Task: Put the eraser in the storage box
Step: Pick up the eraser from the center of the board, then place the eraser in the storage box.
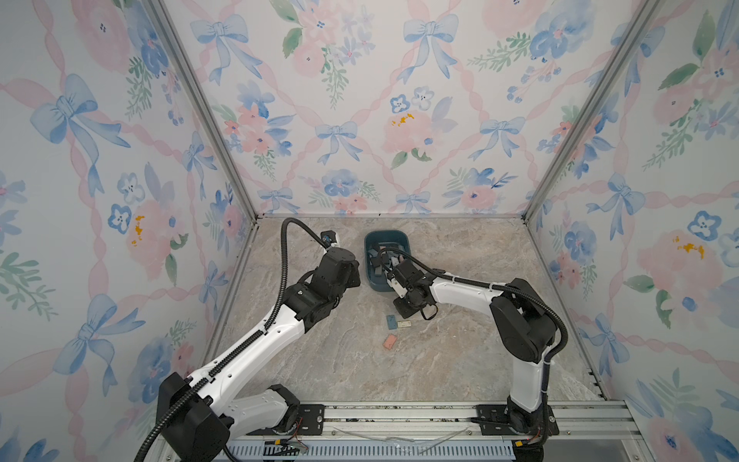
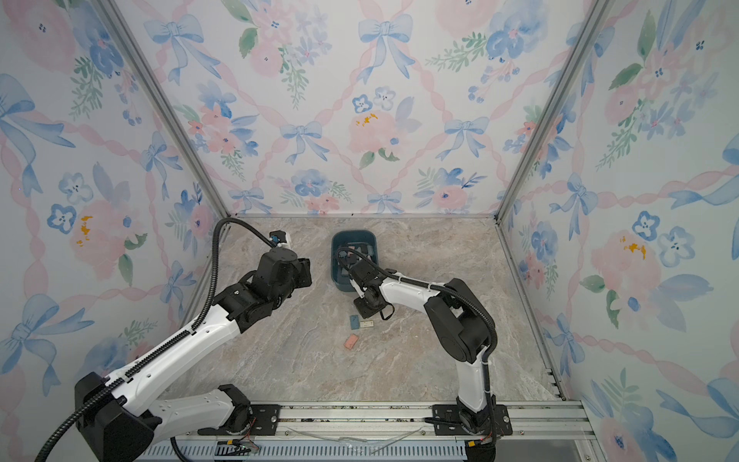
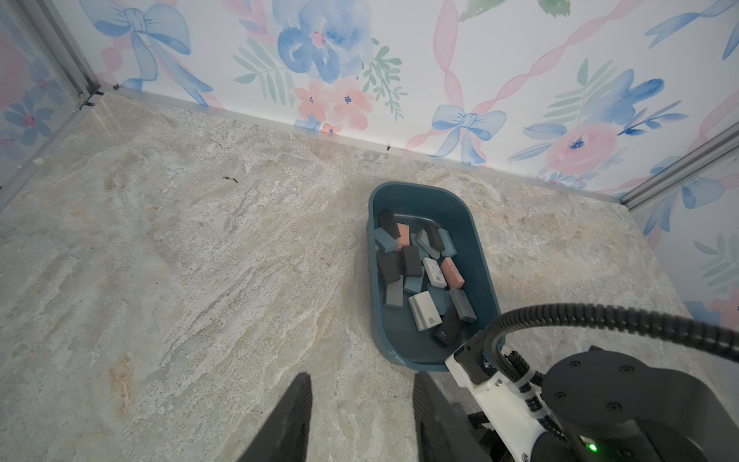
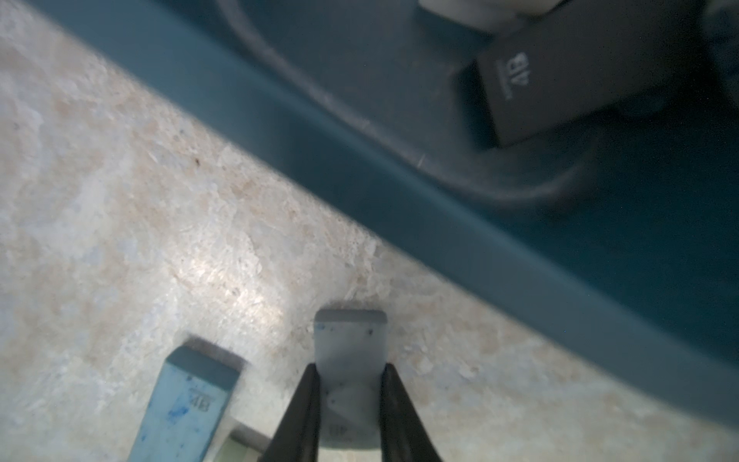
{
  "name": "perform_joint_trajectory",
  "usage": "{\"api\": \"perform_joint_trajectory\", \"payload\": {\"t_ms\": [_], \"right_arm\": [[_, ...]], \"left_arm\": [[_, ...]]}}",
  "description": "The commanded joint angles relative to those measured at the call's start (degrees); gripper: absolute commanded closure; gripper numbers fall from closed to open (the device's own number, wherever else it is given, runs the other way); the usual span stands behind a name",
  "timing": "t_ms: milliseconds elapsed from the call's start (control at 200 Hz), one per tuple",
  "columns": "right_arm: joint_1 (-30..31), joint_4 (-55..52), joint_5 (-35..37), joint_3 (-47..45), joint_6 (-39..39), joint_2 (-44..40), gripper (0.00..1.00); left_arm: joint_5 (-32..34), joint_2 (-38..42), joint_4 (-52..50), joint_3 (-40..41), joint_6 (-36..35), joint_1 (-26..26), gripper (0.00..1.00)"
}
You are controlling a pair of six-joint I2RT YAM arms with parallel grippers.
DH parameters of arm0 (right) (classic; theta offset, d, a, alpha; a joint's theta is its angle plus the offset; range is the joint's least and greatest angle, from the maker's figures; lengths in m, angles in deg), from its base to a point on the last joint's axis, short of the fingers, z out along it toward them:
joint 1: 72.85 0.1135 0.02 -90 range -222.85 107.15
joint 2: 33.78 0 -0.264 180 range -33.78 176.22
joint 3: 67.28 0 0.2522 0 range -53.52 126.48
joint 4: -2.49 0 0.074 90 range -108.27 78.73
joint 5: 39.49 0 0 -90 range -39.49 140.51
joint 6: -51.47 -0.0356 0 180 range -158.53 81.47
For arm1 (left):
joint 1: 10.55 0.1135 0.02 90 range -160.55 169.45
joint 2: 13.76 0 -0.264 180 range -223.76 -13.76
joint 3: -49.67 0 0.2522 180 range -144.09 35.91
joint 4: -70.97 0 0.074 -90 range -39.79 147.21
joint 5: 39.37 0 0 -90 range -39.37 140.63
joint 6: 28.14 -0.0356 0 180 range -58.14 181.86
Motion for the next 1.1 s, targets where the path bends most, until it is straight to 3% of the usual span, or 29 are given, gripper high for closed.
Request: {"api": "perform_joint_trajectory", "payload": {"t_ms": [0, 250, 460, 1095], "right_arm": [[0.38, -1.91, -0.48, 0.47, -0.98, -2.49, 0.8], [0.3, -3.42, -0.46, 2.12, -1.69, -8.88, 0.79], [-0.52, -6.21, -1.16, 9.48, -1.76, -9.06, 0.76], [-6.28, -8.81, -2.21, 39.37, -7.44, 17.05, 0.76]], "left_arm": [[0.98, 1.35, 0.74, 0.61, 0.71, -0.09, 0.56], [1.14, 1.56, 0.78, 1.36, 0.67, 0.26, 0.56], [0.91, 1.33, 0.74, 2.27, 0.98, 0.88, 0.56], [-1.56, -0.03, 2.89, 5.01, 2.14, 2.28, 0.56]]}}
